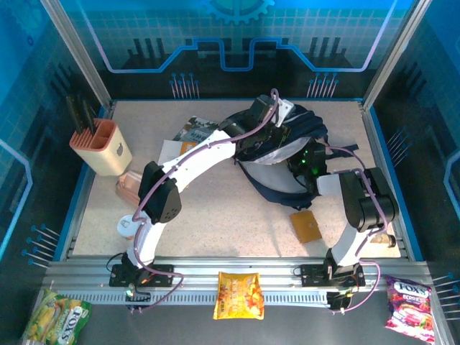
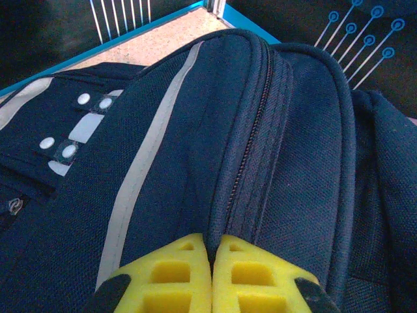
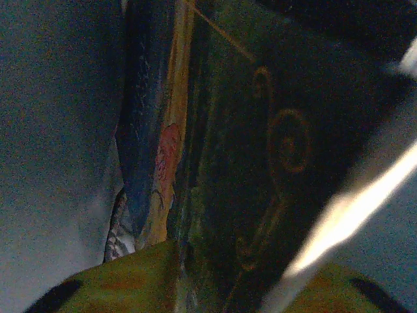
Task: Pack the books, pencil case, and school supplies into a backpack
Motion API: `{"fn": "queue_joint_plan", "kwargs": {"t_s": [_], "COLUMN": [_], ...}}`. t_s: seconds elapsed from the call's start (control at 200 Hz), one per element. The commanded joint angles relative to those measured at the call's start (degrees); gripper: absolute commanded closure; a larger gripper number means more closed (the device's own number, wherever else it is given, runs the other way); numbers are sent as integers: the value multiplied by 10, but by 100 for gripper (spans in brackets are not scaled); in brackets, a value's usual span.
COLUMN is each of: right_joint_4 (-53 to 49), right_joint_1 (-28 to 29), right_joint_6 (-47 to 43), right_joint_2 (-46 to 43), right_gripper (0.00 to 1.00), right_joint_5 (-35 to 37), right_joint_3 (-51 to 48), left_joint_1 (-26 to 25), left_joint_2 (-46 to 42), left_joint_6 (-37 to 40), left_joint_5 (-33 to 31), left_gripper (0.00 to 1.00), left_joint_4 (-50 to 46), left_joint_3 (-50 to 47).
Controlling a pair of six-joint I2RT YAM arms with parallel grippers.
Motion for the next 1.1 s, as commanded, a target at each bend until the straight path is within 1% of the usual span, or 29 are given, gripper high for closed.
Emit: {"fn": "queue_joint_plan", "kwargs": {"t_s": [0.0,0.125,0.2,0.29,0.44,0.675,0.805,0.84,0.885,0.96,1.031,1.091], "right_joint_4": [-7,-41,-94,-146,-263,-487,-585,-602,-624,-647,-656,-652], "right_joint_1": [0,-11,-14,-20,-29,-27,-27,-27,-26,-26,-26,-26], "right_joint_6": [-26,-65,-93,-121,-163,-210,-232,-238,-246,-263,-278,-290], "right_joint_2": [-15,-70,-120,-179,-295,-535,-640,-659,-676,-689,-687,-677], "right_gripper": [56,45,36,30,27,27,26,26,25,24,22,21], "right_joint_5": [-20,-42,-33,-25,9,131,180,188,200,212,217,213], "right_joint_3": [14,-8,-29,-57,-95,-152,-145,-138,-127,-104,-84,-71], "left_joint_1": [7,13,15,18,20,19,17,17,15,13,14,16], "left_joint_2": [-39,-34,-30,-26,-17,7,25,26,25,16,-3,-27], "left_joint_6": [-19,-26,-30,-33,-40,-42,-49,-51,-55,-62,-72,-81], "left_joint_5": [11,8,9,9,10,10,40,48,61,79,86,76], "left_gripper": [100,100,100,100,100,100,100,96,90,72,58,49], "left_joint_4": [41,34,31,29,28,25,24,26,28,25,26,27], "left_joint_3": [29,29,28,27,26,20,5,-3,-13,-32,-55,-83]}}
